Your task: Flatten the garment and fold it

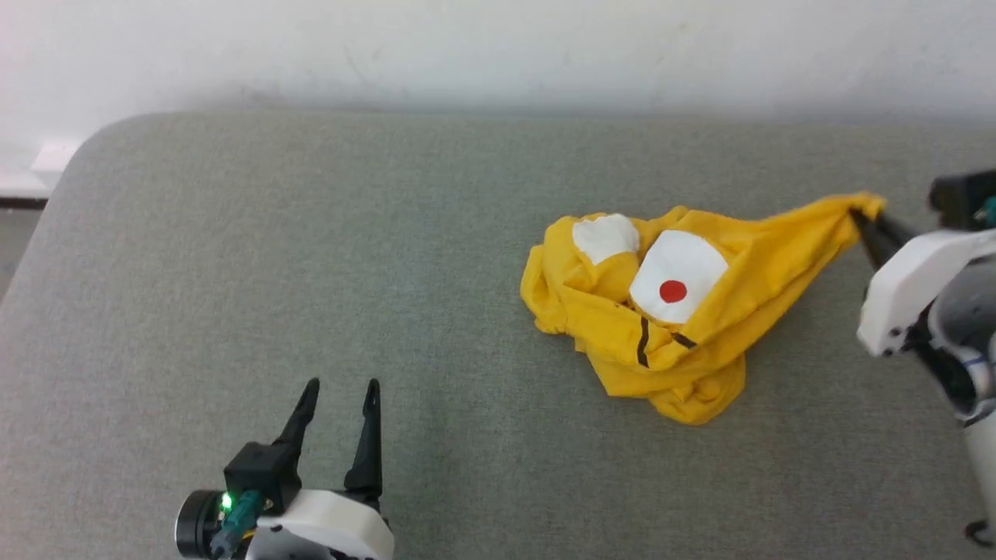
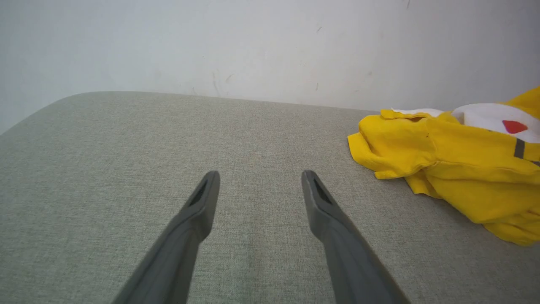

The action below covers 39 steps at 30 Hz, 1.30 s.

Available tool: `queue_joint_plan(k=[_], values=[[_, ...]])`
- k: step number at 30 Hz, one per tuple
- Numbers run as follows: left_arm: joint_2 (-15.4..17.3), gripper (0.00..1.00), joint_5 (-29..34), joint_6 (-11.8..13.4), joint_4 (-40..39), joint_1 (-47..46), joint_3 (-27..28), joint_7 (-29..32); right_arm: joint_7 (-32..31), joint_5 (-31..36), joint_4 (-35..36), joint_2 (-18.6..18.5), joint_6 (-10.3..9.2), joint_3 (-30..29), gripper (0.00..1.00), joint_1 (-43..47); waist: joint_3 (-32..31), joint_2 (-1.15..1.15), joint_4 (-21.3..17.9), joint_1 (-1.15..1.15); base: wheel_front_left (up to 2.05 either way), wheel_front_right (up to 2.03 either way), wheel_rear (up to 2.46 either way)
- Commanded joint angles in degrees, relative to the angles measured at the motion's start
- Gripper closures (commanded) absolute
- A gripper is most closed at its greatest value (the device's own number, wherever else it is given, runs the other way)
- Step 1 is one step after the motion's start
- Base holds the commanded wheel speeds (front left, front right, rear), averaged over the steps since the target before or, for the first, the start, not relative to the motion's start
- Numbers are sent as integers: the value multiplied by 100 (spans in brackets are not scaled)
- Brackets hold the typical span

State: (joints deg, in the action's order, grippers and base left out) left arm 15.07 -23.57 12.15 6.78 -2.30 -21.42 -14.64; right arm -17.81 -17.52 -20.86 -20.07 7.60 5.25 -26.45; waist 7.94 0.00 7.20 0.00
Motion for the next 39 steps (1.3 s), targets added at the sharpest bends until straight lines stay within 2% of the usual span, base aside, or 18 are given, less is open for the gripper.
queue_joint_plan(k=[1, 4, 7, 10, 13, 17, 22, 23, 24, 25, 31, 35, 37, 39], values=[[51, 0, -32, 26, -16, 117, 38, -12, 87, -60, 329, -112, -11, -140, 100, -106, -364, 0, -327, 0, 0, 0, 0], [83, 0, -61, 63, -78, 217, 63, -3, 106, -84, 1073, -188, -11, -558, 100, 77, -438, 0, -434, 0, 0, 0, 0], [106, 0, -93, 97, -147, 307, 85, 7, -44, -78, 1909, -78, -11, -1154, 100, 655, -428, 0, -527, 0, 0, 0, 0], [125, 0, -119, 145, -215, 370, 122, 8, -310, -24, 2649, 242, -11, -1826, 100, 1587, -337, 0, -602, 0, 0, 0, 0], [150, 0, -129, 178, -272, 390, 151, 9, -525, 110, 3153, 797, -11, -2434, 100, 2702, -228, 0, -653, 0, 0, 0, 0], [182, 0, -142, 197, -313, 374, 173, 22, -572, 491, 3272, 1407, -11, -2894, 100, 4043, -84, 0, -724, 0, 0, 0, 0], [228, 0, -155, 212, -330, 344, 188, 59, -383, 663, 2698, 1674, -11, -2889, 100, 4713, -32, 0, -844, 0, 0, 0, 0], [234, 0, -157, 211, -328, 336, 182, 75, -372, 693, 2575, 1688, -11, -2812, 82, 4736, -39, 0, -866, 0, 0, 0, 0], [237, 0, -159, 214, -326, 329, 177, 87, -338, 707, 2483, 1697, -11, -2736, 50, 4707, -50, 0, -889, 0, 0, 0, 0], [237, 0, -163, 214, -324, 323, 172, 98, -278, 722, 2433, 1703, -11, -2666, 0, 4626, -63, 0, -912, 0, 0, 0, 0], [225, 0, -186, 212, -304, 298, 133, 137, -143, 620, 2663, 1651, -11, -2214, 0, 3856, -138, 0, -973, 0, 0, 0, 0], [214, 0, -191, 217, -311, 260, 113, 140, -317, 558, 3072, 1142, -11, -1745, 0, 3047, -86, 0, -959, 0, 0, 0, 0], [197, 0, -179, 194, -319, 165, 79, 139, -532, 560, 3125, 699, -11, -1421, 0, 2433, 61, 0, -861, 0, 0, 0, 0], [185, 0, -160, 191, -332, 85, 67, 132, -670, 482, 2995, 546, -11, -1314, 0, 2015, 199, 0, -778, 0, 0, 0, 0]])
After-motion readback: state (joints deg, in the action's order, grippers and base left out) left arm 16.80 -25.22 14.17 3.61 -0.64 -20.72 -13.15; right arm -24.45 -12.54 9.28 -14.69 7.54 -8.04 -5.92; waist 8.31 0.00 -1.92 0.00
